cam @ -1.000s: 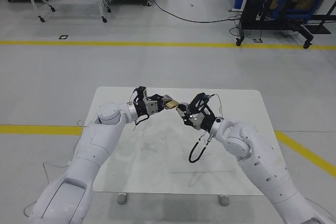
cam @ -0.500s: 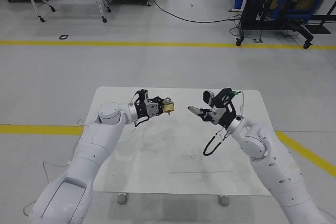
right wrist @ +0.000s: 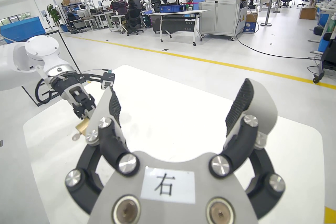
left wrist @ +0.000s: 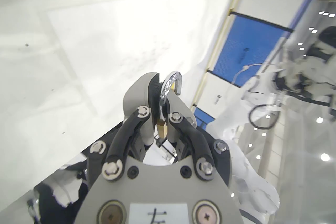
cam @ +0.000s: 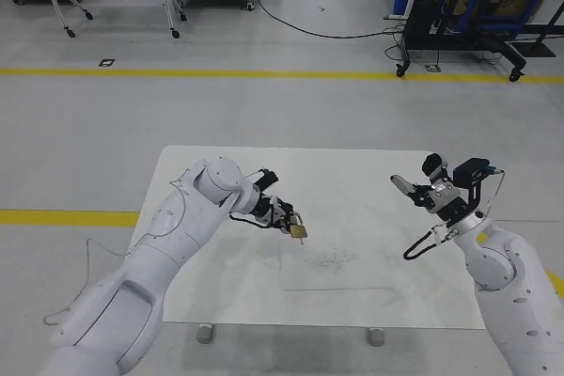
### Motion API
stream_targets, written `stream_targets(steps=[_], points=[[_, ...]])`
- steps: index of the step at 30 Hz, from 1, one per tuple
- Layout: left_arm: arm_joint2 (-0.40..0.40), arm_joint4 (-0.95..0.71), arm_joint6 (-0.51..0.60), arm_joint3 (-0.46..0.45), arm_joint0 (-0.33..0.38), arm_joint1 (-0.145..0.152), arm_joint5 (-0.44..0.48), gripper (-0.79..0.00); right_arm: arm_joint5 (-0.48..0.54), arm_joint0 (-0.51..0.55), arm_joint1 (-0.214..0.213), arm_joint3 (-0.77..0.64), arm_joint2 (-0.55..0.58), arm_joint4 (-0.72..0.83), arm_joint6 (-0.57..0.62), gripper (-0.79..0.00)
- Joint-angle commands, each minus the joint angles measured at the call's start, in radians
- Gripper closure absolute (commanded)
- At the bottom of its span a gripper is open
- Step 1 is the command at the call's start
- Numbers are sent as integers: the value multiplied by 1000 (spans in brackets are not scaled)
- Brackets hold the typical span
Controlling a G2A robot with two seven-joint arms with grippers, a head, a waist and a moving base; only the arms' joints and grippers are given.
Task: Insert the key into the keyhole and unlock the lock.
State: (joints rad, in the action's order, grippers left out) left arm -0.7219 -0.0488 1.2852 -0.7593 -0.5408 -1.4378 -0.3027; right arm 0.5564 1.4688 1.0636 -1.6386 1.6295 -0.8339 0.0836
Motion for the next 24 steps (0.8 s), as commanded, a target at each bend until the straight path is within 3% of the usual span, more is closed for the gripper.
stream_targets(steps=[1,8,12,19,24], points=[[-3,-11,2,2,1,0,-1,0,0,0,0,0,0,0,0,-785],[-2,-5,-18,0,-6,0,-3,0,0,0,0,0,0,0,0,-785],[55,77,-49,-65,-42,-6,-65,0,0,0,0,0,0,0,0,-785],[192,151,-103,-127,-58,-65,-124,0,0,0,0,0,0,0,0,-785],[250,178,-120,-91,-31,-107,-127,0,0,0,0,0,0,0,0,-785]])
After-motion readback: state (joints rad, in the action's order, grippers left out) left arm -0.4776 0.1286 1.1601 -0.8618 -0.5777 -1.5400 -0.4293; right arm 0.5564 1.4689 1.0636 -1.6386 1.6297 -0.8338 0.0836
